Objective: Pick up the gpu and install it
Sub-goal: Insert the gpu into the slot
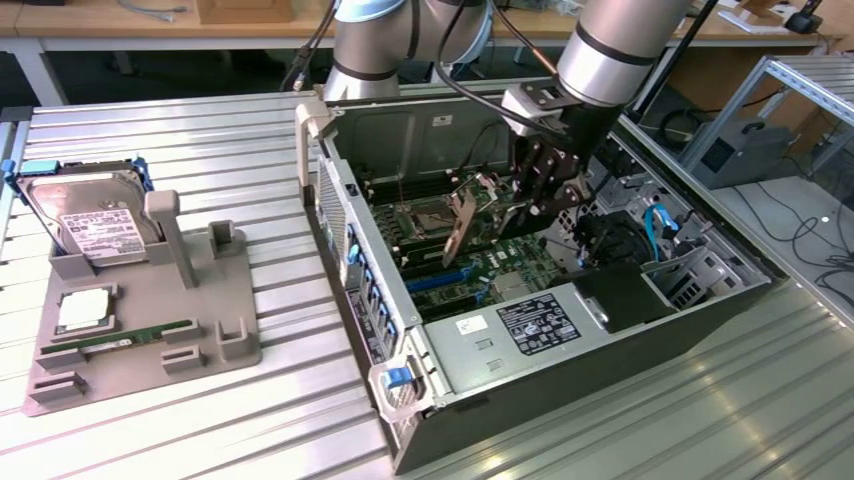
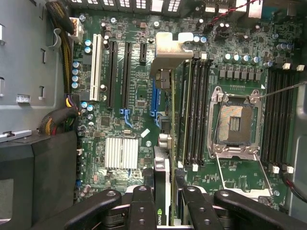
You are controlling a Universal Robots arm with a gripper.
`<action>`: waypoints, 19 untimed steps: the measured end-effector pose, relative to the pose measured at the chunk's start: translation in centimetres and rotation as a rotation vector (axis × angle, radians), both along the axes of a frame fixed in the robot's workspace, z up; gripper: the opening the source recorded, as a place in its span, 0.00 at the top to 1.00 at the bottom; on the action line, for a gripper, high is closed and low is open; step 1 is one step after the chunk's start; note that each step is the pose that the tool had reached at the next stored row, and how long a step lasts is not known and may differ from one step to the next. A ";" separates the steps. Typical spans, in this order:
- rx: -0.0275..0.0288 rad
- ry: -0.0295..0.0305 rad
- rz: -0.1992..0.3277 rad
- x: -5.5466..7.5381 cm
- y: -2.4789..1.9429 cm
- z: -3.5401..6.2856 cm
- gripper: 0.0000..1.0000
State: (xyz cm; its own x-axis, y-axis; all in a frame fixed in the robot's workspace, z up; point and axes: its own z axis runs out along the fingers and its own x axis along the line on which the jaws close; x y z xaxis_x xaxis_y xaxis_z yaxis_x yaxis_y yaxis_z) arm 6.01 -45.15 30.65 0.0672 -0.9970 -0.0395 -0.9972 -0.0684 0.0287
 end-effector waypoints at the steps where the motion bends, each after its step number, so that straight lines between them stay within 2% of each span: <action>1: 0.0000 0.0000 0.000 0.0 -0.01 -0.02 0.73; 19: 0.0000 0.0000 0.000 0.0 -0.23 -0.53 0.73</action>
